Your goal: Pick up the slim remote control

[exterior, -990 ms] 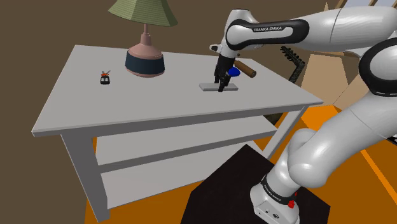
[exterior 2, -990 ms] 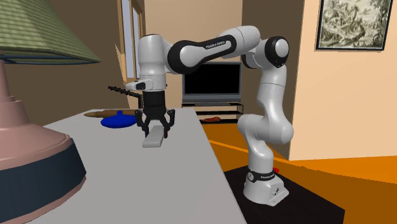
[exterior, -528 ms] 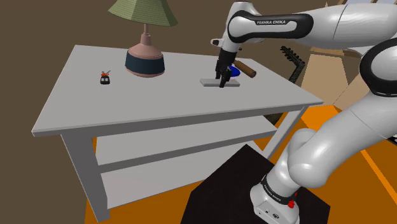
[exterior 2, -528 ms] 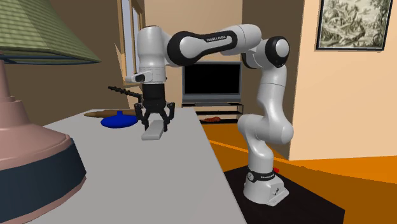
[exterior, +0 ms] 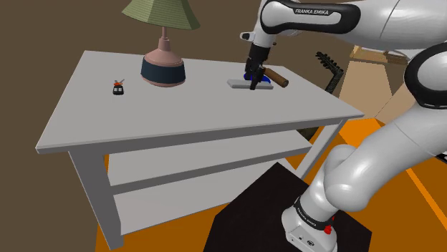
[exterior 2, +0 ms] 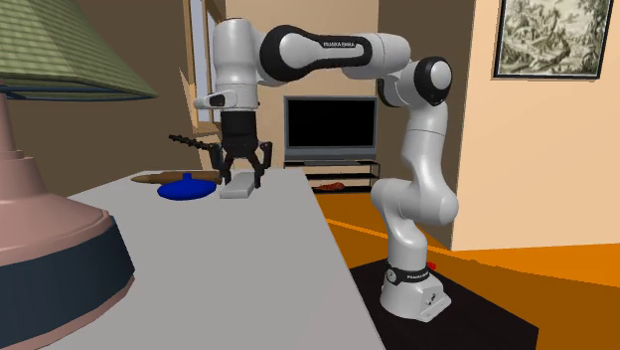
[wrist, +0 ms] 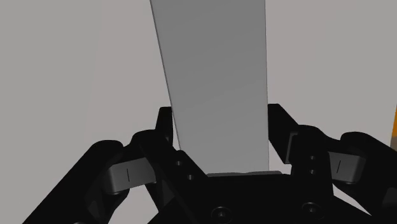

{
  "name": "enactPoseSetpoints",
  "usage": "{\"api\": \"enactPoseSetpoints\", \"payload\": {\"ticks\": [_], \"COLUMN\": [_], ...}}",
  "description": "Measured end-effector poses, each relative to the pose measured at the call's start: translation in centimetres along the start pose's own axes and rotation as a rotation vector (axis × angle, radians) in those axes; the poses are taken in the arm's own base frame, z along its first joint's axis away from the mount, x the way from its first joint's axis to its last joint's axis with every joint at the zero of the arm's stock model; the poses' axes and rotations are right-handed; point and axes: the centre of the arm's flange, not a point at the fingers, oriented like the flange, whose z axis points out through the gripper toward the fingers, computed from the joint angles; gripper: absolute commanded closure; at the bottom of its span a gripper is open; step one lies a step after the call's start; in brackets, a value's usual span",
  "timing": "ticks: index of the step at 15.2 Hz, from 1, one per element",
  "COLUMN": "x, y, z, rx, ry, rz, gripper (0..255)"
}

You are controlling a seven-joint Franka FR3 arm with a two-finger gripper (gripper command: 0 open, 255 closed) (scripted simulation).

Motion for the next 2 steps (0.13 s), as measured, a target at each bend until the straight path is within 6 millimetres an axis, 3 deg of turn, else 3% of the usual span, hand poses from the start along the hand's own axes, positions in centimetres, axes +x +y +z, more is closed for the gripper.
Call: {"api": "enactPoseSetpoints", "payload": {"ticks": [2], "x": [0.03], "y": [-0.12], "z": [-0.88], "rx": [0.000], "ry": [0.000], "rz": [0.000], "gripper": [255]}}
